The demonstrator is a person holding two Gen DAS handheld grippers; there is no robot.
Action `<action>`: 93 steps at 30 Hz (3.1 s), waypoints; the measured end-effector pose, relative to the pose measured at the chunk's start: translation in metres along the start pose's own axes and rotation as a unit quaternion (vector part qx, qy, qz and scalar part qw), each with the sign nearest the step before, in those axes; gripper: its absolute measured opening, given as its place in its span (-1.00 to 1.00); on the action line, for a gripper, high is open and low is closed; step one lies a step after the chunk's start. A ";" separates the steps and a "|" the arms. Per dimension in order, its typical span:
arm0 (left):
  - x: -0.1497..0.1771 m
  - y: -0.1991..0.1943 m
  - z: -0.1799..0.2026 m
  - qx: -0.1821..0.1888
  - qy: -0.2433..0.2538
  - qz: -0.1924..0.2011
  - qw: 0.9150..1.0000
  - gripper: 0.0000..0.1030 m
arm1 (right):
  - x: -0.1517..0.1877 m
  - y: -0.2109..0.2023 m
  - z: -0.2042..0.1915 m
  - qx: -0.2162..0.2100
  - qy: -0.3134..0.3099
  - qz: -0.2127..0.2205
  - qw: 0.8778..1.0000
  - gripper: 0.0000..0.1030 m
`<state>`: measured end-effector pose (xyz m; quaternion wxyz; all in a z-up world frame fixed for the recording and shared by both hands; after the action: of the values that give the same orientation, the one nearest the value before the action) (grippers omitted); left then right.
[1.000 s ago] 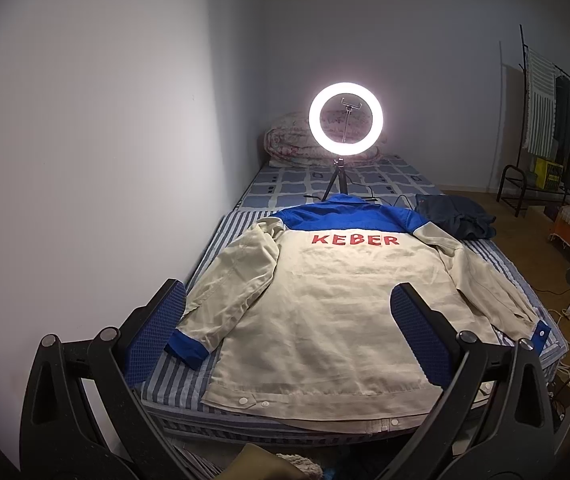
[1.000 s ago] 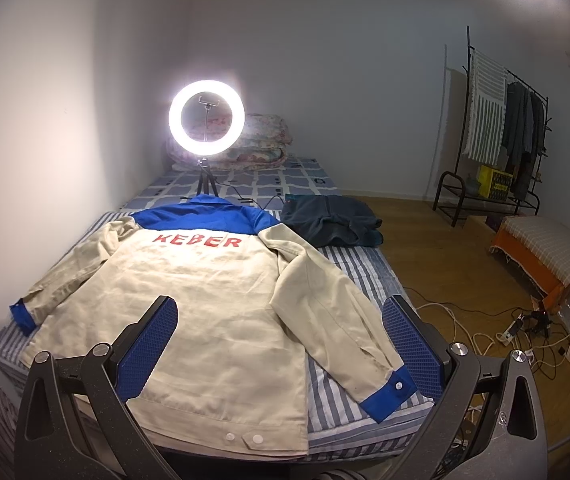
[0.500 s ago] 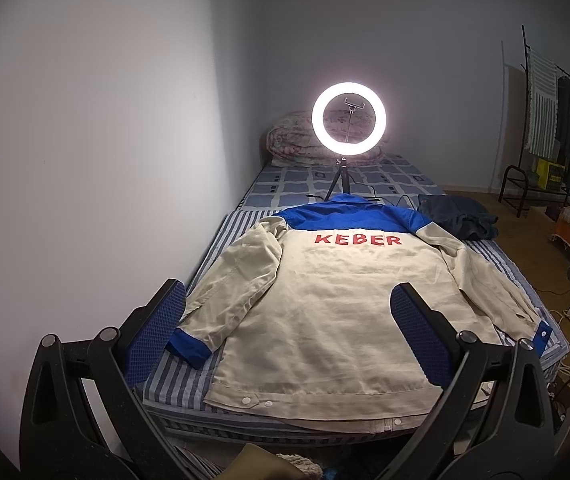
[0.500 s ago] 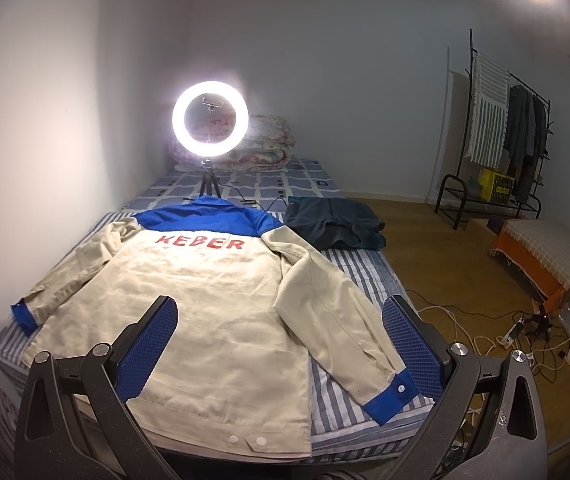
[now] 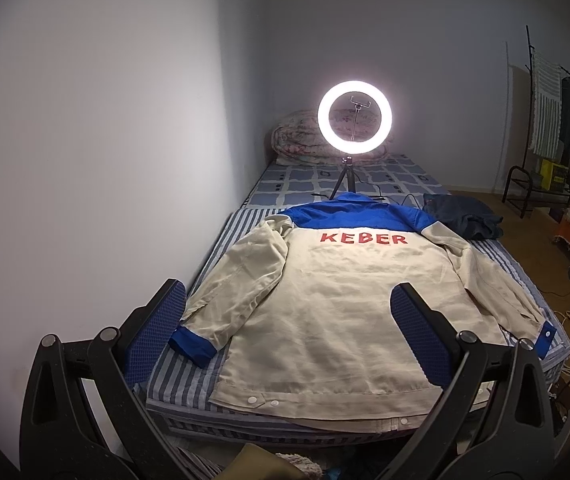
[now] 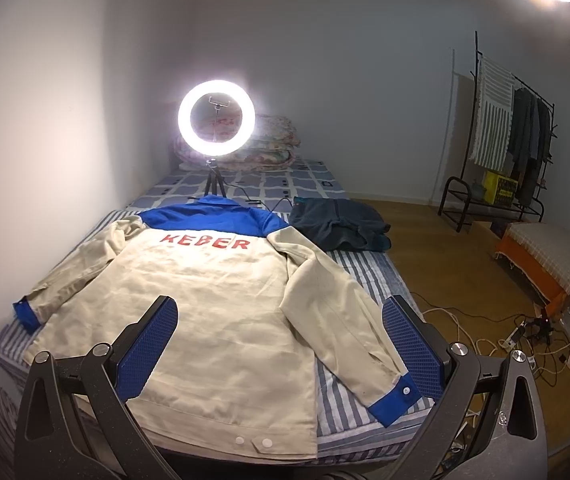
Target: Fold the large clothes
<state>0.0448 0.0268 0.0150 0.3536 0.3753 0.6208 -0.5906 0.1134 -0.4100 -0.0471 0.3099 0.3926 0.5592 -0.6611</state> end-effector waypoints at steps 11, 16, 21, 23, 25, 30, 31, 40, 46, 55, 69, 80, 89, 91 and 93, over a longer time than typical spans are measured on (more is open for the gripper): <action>0.031 0.029 -0.025 -0.027 -0.010 -0.027 0.999 1.00 | -0.002 0.012 -0.026 -0.020 -0.013 -0.002 1.000 0.98; 0.062 0.052 -0.049 -0.035 -0.022 -0.057 0.997 1.00 | 0.001 0.022 -0.047 -0.035 -0.017 -0.004 0.999 0.98; 0.089 0.068 -0.079 -0.032 -0.053 -0.078 0.995 0.83 | 0.001 0.026 -0.079 -0.068 -0.026 0.019 0.997 0.98; 0.098 0.072 -0.088 -0.021 -0.068 -0.083 0.994 0.78 | 0.001 0.031 -0.099 -0.084 -0.035 0.013 0.996 0.98; 0.108 0.075 -0.096 -0.008 -0.078 -0.090 0.993 0.71 | 0.000 0.035 -0.118 -0.103 -0.041 0.006 0.994 0.97; 0.126 0.076 -0.104 0.030 -0.087 -0.107 0.990 0.54 | -0.003 0.042 -0.166 -0.159 -0.054 -0.016 0.986 0.85; 0.128 0.076 -0.105 0.036 -0.089 -0.109 0.989 0.51 | -0.003 0.044 -0.172 -0.165 -0.054 -0.019 0.985 0.79; 0.138 0.106 -0.123 0.060 -0.124 -0.147 0.980 0.36 | 0.001 0.052 -0.212 -0.202 -0.092 -0.064 0.973 0.37; 0.143 0.129 -0.133 0.056 -0.172 -0.168 0.969 0.37 | 0.010 0.080 -0.210 -0.214 -0.109 -0.083 0.967 0.37; 0.175 0.162 -0.159 0.008 -0.274 -0.205 0.940 0.14 | 0.022 0.137 -0.241 -0.315 -0.087 -0.137 0.935 0.13; 0.180 0.170 -0.169 0.005 -0.263 -0.206 0.943 0.11 | 0.118 0.272 -0.401 -0.394 0.128 -0.410 0.813 0.14; 0.187 0.192 -0.184 0.007 -0.260 -0.209 0.943 0.11 | 0.119 0.292 -0.462 -0.368 0.110 -0.438 0.813 -0.77; 0.185 0.219 -0.188 0.008 -0.255 -0.213 0.943 0.12 | 0.096 0.277 -0.436 -0.389 0.089 -0.406 0.822 -0.96; 0.189 0.234 -0.189 0.007 -0.260 -0.225 0.939 0.12 | 0.105 0.280 -0.435 -0.378 0.082 -0.414 0.824 -0.96; 0.193 0.250 -0.192 0.005 -0.265 -0.234 0.935 0.12 | 0.114 0.282 -0.435 -0.372 0.080 -0.419 0.824 -0.96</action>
<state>0.1762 0.2328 -0.2618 0.3547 0.0510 0.5717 -0.7381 0.3707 -0.0306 -0.3150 0.0796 0.0266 0.8960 -0.4360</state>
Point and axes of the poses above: each gripper's, at about its wrist camera, not at the fingertips, and y roughly the way its jaws point, z to its right, x to its underside, the point moved 4 cm from there along y, roughly the way its jaws point, and after that the axes turned 2 degrees about y, right-handed, at the moved point
